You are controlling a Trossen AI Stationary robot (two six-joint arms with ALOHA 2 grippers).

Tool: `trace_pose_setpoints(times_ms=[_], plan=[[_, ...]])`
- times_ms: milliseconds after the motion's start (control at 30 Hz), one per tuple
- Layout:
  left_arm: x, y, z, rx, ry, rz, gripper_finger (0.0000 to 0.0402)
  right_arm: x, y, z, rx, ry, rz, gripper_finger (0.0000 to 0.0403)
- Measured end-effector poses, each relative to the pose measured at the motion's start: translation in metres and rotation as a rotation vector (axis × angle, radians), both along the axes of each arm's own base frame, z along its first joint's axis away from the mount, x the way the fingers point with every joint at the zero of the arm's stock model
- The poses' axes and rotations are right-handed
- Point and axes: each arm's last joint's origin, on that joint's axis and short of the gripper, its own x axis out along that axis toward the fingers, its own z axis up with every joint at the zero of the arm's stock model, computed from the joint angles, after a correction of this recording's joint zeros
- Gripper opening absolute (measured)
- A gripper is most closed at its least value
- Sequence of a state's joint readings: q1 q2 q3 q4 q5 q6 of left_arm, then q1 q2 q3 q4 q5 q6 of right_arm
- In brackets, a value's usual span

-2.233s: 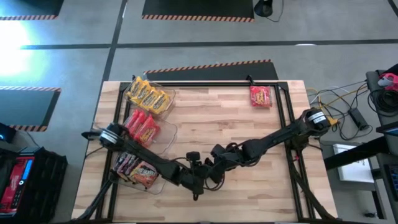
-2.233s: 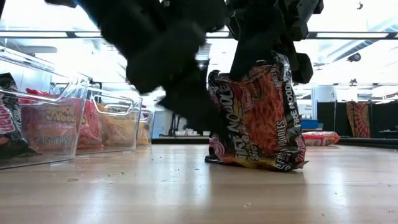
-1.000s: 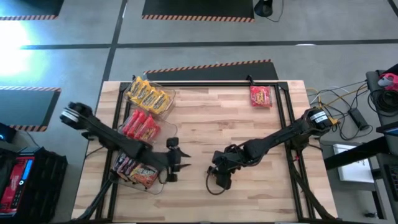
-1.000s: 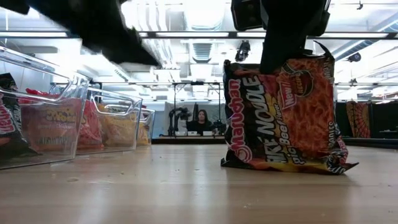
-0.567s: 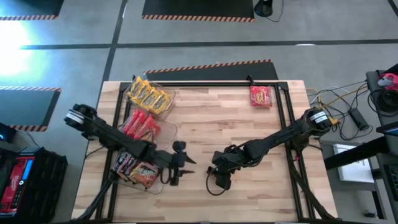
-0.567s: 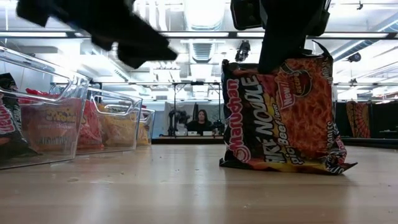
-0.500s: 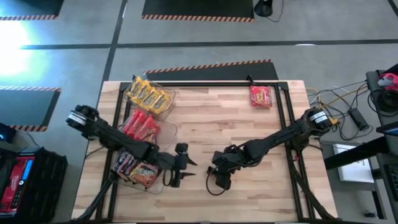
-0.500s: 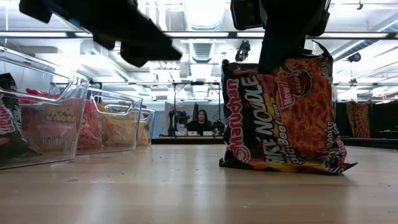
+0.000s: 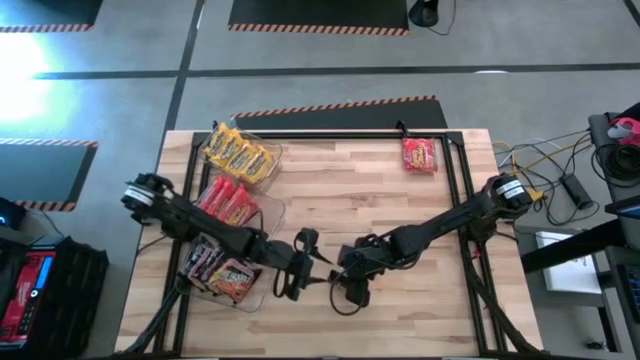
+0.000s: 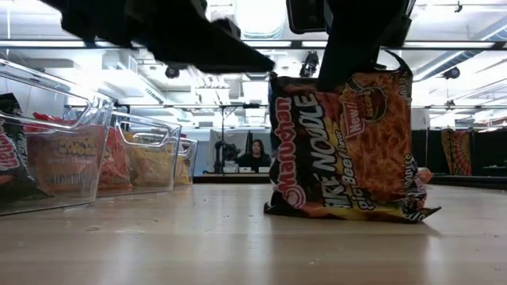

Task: Sort Maruchan noodles
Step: Put the black noodles pack into the bottom transparent bin

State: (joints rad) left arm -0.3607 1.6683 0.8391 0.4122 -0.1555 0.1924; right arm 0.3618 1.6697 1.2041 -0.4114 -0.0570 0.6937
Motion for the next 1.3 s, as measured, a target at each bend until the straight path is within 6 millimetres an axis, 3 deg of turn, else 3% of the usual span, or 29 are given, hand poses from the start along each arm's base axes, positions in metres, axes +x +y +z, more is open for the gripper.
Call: trace_pose_setpoints(times_ms=[633,1300], plan=[[0.017,0.016,-0.026,-0.171,0.025,-0.021,0.0207,0.012,-0.008,0.005,-0.176,-0.171,0.096,0.0125],[0.01,0.027,-0.041,-0.252,0.069,0.018,0.0207,0.018,-0.014,0.01,-0.216,-0.252,0.129,0.0125]])
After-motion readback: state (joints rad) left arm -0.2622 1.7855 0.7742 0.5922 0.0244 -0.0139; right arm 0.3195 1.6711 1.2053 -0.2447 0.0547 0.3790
